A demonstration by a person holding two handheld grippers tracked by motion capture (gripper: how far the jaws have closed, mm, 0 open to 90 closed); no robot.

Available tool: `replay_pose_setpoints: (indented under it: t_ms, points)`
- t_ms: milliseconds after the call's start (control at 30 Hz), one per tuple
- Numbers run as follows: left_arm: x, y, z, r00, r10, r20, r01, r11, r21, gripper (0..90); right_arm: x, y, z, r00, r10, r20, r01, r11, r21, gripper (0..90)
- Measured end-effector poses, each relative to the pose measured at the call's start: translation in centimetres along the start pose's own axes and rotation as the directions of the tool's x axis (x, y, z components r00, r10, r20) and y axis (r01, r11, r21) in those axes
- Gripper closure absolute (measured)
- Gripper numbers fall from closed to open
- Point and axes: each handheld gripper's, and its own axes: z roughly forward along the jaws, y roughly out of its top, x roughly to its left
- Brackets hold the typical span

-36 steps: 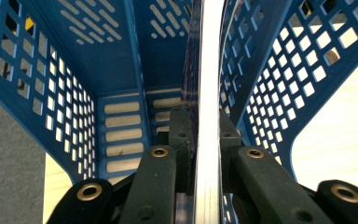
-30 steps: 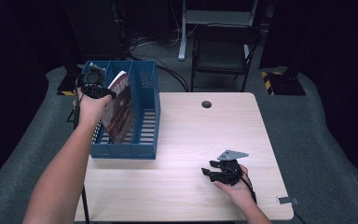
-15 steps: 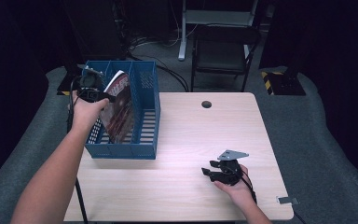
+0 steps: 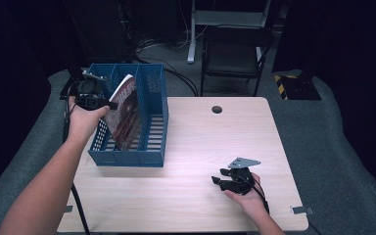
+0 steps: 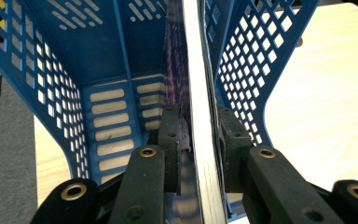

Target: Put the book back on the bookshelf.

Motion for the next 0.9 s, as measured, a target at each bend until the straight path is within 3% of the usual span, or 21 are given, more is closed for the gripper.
replay_pose_setpoints:
  t_ms: [333,667,900]
  points:
    - [0.33,-0.37,-0.1,0.9999,-0.015,0.006,0.015,0.9995,0.026,78.0,-0.02,0.0,-0.03,1.0,0.001,0.002,-0.001,1.0,0.003,49.2]
    - [0.24,-0.45,-0.01,0.9999,0.002,-0.013,-0.001,0.9995,0.032,82.2,0.02,-0.01,0.02,1.0,0.001,0.0,-0.001,1.0,0.002,49.2]
    - [0.15,-0.4,0.0,0.9996,-0.011,-0.026,0.012,0.9993,0.034,83.3,-0.02,-0.02,0.0,1.0,-0.004,-0.002,0.004,1.0,0.003,49.2]
